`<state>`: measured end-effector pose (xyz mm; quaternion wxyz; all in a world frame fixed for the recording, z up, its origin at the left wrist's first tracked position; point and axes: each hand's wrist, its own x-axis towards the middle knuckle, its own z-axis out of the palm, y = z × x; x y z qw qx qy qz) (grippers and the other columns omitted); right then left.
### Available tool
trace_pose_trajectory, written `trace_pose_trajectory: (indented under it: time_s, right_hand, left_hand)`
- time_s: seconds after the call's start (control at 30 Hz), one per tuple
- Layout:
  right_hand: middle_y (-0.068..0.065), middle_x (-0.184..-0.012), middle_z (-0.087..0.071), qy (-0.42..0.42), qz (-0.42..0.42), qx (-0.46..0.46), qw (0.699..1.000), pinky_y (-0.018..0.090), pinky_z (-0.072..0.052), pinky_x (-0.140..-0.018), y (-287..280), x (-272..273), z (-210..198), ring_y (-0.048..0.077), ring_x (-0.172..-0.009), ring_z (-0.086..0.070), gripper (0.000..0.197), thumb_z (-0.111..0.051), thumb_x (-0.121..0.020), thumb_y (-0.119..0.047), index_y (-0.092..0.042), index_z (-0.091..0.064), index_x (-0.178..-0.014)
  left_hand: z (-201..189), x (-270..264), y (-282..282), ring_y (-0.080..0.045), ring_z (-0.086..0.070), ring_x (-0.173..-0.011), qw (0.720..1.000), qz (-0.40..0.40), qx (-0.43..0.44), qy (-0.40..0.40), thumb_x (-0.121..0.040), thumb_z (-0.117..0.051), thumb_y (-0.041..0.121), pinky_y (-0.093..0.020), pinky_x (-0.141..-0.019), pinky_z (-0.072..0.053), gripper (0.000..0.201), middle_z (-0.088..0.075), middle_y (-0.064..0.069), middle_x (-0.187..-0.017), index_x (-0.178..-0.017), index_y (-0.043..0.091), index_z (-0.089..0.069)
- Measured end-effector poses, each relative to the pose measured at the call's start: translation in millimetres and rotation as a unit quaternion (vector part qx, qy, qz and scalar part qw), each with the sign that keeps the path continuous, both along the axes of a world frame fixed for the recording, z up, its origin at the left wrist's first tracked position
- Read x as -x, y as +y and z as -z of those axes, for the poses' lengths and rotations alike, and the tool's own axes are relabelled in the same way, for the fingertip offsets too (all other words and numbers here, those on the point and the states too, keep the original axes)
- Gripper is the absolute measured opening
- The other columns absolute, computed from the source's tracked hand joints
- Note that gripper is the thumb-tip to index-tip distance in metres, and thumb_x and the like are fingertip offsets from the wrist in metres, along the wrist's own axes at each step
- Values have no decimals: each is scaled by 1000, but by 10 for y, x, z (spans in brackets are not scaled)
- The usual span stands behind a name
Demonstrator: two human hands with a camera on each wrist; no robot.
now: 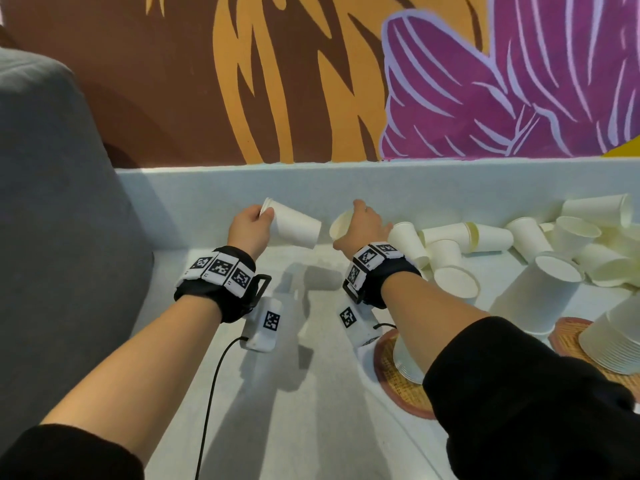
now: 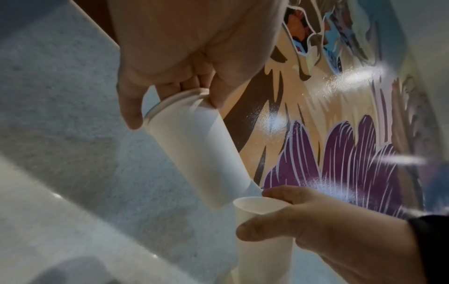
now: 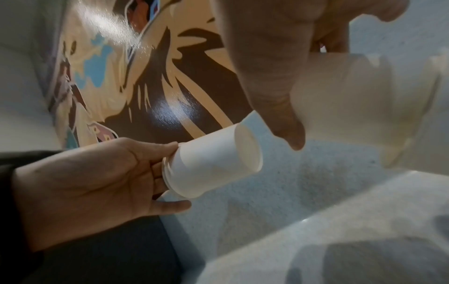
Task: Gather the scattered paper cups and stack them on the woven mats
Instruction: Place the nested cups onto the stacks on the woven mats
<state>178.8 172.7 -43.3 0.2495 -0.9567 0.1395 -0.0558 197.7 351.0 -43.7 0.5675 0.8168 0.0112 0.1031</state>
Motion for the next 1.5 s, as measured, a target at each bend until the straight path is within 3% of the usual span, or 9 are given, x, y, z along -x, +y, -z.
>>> trace_pose_trajectory:
  time_s: [0.2, 0.5, 0.63, 0.87, 1.0, 1.1, 1.2, 1.3, 1.5]
  right_hand:
    - [9, -129, -53, -86, -11, -36, 996, 48, -18, -115, -26, 217, -282, 29, -125, -47, 79, -80, -69, -21, -10, -31, -130]
    - [6, -121, -56, -211, -117, 12, 970, 43, -42, -99, 63, 561, -848, 24, -113, -54, 53, -67, -77, -25, -15, -49, -126]
    - [6, -121, -60, -247, -127, -40, 960, 38, -49, -93, -120, 764, -1042, 23, -111, -58, 65, -72, -73, -23, -16, -45, -131]
    - [1, -115, -63, -174, -138, 1, 975, 34, -50, -85, -933, 1322, -1223, 20, -103, -59, 68, -84, -60, -32, -18, -53, -120]
    - [-2, -120, -52, -244, -88, -170, 951, 23, -42, -86, -1528, 1613, -1251, 12, -106, -50, 87, -89, -56, -28, -14, -45, -130]
    - [2, -120, -54, -291, -54, -329, 897, 32, -51, -90, -1855, 1772, -1150, 19, -111, -55, 87, -90, -55, -26, -12, -44, -127]
    - [10, -111, -65, -305, -48, -395, 865, 29, -54, -79, -2164, 1900, -1050, 22, -102, -63, 86, -89, -47, -31, -4, -54, -121]
    - [9, -99, -65, -303, -33, -376, 875, 24, -51, -70, -2513, 2026, -998, 20, -91, -63, 65, -87, -60, -14, -1, -56, -115]
    - [3, -92, -63, -255, -20, -300, 919, 27, -50, -72, -3285, 2231, -868, 15, -83, -59, 53, -83, -63, -5, -10, -55, -107]
  left_hand:
    - [-318, 179, -119, -20, -39, -74, 995, -28, 36, -93, -99, -40, 19, -28, -73, -30, 19, -44, 1, -72, -90, 6, -50]
    - [-761, 693, -710, -24, -57, -105, 971, 183, -83, -130, -102, -36, 27, -33, -89, -44, 36, -63, -9, -113, -124, 8, -56]
    - [-1065, 892, -888, -12, -56, -76, 966, 209, -74, -131, -99, -44, 26, -25, -70, -46, 17, -61, 0, -84, -101, 17, -59]
    - [-1257, 1119, -1463, -26, -49, -93, 990, 111, 74, -46, -96, -48, 27, -36, -82, -44, 18, -53, -8, -101, -97, 11, -54]
    - [-1236, 1257, -1957, -34, -54, -110, 980, 127, 145, 52, -97, -41, 22, -49, -99, -46, 39, -55, -18, -125, -128, 0, -49]
    - [-1200, 1378, -2352, -28, -54, -101, 960, 194, 175, 103, -94, -38, 13, -49, -100, -47, 44, -48, -25, -138, -134, -4, -43]
    - [-1186, 1609, -2818, -26, -53, -89, 936, 261, 196, 133, -97, -33, 6, -38, -83, -50, 42, -45, -25, -141, -137, -5, -39]
    - [-1077, 1782, -3258, -24, -55, -77, 924, 290, 189, 161, -99, -32, 5, -30, -70, -50, 40, -55, -22, -120, -136, -4, -41]
    - [-805, 1899, -3921, -27, -59, -90, 945, 304, 7, 123, -94, -39, 2, -38, -89, -55, 34, -61, -23, -118, -122, -7, -55]
